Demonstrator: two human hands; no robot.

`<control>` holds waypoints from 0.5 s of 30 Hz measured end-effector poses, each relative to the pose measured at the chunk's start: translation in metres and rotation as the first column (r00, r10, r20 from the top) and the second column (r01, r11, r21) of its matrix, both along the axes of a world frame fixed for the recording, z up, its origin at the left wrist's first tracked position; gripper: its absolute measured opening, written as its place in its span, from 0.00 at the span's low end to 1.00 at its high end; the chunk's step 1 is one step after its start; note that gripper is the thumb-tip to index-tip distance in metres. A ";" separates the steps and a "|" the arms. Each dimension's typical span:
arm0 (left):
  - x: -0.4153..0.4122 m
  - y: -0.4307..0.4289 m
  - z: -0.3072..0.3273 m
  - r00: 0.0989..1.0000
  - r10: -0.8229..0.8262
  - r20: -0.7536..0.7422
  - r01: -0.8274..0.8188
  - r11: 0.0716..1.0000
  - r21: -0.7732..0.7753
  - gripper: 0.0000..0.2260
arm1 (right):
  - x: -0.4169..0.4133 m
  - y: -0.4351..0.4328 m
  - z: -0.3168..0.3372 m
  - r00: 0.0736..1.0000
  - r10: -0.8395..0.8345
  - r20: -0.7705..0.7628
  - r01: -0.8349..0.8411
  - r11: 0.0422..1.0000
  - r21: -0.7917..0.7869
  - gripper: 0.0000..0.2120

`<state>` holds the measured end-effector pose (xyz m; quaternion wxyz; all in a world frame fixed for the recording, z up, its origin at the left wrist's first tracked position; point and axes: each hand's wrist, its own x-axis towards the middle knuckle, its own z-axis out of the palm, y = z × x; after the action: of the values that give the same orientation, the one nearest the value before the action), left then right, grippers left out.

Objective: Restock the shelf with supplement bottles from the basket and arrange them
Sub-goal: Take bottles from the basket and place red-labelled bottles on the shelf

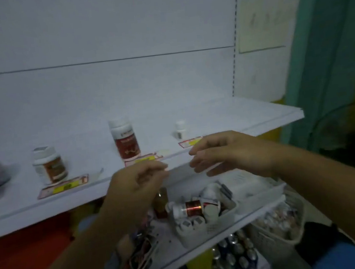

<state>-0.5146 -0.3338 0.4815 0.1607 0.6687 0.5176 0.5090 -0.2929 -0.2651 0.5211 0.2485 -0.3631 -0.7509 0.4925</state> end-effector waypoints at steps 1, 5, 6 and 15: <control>0.016 0.005 -0.023 1.000 0.001 -0.024 -0.003 0.997 -0.073 0.07 | 0.020 0.002 -0.018 0.999 -0.039 0.010 0.039 0.998 -0.040 0.07; 0.043 0.036 -0.102 0.999 0.027 0.030 -0.016 0.942 -0.334 0.09 | 0.068 0.023 -0.088 0.959 -0.282 0.017 0.281 0.942 -0.186 0.07; 0.044 0.045 -0.119 0.997 0.056 0.047 -0.033 0.922 -0.386 0.10 | 0.073 0.031 -0.104 0.939 -0.344 0.017 0.340 0.916 -0.213 0.07; 0.035 0.135 -0.244 0.937 0.319 -0.140 -0.336 0.722 -0.605 0.22 | 0.036 0.113 -0.251 0.874 -0.378 0.306 0.426 0.899 -0.107 0.03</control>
<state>-0.4793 -0.1987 0.2376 0.2723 0.4829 0.7675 0.3220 -0.2565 -0.1520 0.2703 0.2058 -0.5969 -0.6410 0.4365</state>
